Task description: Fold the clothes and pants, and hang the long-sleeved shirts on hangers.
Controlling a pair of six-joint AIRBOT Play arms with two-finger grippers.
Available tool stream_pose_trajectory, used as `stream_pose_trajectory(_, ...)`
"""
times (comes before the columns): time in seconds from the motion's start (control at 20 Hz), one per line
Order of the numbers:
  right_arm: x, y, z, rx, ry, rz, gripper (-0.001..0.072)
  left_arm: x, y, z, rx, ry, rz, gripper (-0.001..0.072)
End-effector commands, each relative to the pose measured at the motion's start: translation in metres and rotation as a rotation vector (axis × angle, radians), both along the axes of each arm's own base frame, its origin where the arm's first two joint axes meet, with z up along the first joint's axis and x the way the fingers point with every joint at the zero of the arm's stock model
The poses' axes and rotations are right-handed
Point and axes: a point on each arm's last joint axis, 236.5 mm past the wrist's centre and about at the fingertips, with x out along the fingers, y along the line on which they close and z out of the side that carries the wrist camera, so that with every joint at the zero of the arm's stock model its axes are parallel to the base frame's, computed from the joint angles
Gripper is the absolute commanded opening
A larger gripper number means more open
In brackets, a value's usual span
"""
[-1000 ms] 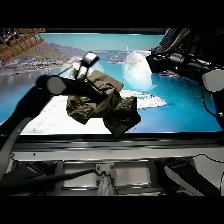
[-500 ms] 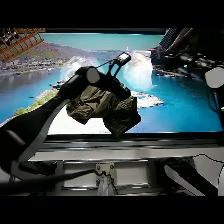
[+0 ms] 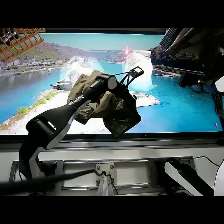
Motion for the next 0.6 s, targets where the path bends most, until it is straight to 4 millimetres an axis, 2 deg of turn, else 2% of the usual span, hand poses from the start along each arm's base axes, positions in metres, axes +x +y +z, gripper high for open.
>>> stream_pose_trajectory(0.0,-0.019,0.012,-0.020,0.043,0.039,0.000,0.0513,0.012,-0.002,-0.020,0.017,-0.018,0.032,0.0011)
stream_pose_trajectory(0.1,-0.029,0.012,-0.021,0.035,0.037,-0.001,0.0513,0.017,0.003,-0.002,0.002,-0.027,0.056,0.0010)
stream_pose_trajectory(0.15,-0.034,0.012,-0.022,0.029,0.035,-0.001,0.0513,0.022,0.006,0.018,-0.020,-0.054,0.066,0.0010)
stream_pose_trajectory(0.2,-0.039,0.011,-0.023,0.021,0.035,-0.001,0.0513,0.029,0.011,0.049,-0.049,-0.111,0.078,0.0009)
stream_pose_trajectory(0.35,-0.059,0.019,-0.036,0.029,0.054,0.020,0.0513,0.052,0.047,0.179,-0.110,-0.419,0.121,0.0009)
stream_pose_trajectory(0.5,-0.084,0.040,-0.061,0.099,0.079,0.047,0.0513,0.061,0.115,0.322,-0.142,-0.776,0.285,0.0008)
stream_pose_trajectory(0.55,-0.091,0.058,-0.067,0.156,0.075,0.077,0.0513,0.057,0.135,0.361,-0.174,-0.860,0.342,0.0009)
